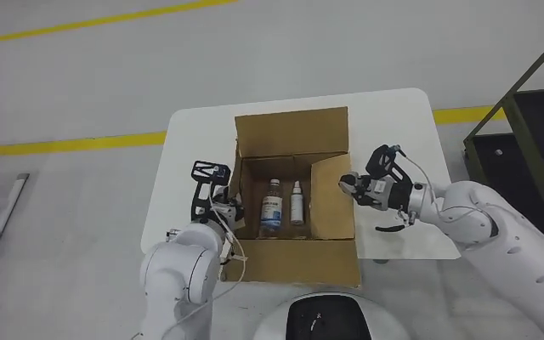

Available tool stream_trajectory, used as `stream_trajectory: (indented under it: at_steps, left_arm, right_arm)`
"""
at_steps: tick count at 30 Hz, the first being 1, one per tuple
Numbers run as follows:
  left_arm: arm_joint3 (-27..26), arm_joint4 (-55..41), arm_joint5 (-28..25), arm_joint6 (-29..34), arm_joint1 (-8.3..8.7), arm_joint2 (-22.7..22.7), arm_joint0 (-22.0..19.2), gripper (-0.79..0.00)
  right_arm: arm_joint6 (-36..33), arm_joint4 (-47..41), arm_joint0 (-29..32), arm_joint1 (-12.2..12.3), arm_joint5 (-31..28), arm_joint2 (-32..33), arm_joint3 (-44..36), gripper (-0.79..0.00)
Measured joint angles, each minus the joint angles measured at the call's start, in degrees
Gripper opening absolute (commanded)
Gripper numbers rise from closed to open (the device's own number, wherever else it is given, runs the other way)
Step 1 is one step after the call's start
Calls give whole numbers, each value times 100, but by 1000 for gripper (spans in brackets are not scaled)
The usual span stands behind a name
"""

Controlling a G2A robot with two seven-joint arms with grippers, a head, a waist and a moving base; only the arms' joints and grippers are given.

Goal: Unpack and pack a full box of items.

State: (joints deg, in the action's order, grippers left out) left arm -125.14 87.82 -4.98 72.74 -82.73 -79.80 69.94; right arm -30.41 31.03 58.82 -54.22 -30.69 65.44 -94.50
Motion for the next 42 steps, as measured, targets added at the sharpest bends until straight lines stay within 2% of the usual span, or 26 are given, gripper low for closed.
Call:
stream_trajectory:
  at_steps: [5, 10, 19, 25, 42]
  left_arm:
    - [-109, 469, -209, -185, 42, 30, 36, 0]
    - [-139, 1790, -593, -598, 121, 105, 112, 0]
    - [-70, 3322, -1074, -1268, 232, -136, 309, 0]
    - [148, 3687, -1227, -1548, 265, -263, 476, 0]
    - [741, 4138, -1057, -1844, 251, -175, 631, 0]
  right_arm:
    - [-77, 31, -49, -25, 6, -66, 42, -785]
    - [-125, 54, -85, -44, 10, -101, 71, -785]
    - [-157, 70, -99, -77, 24, -152, 148, -785]
    - [-176, 69, -105, -100, 44, -184, 184, -785]
    - [-216, 55, -62, -125, 43, -117, 207, -785]
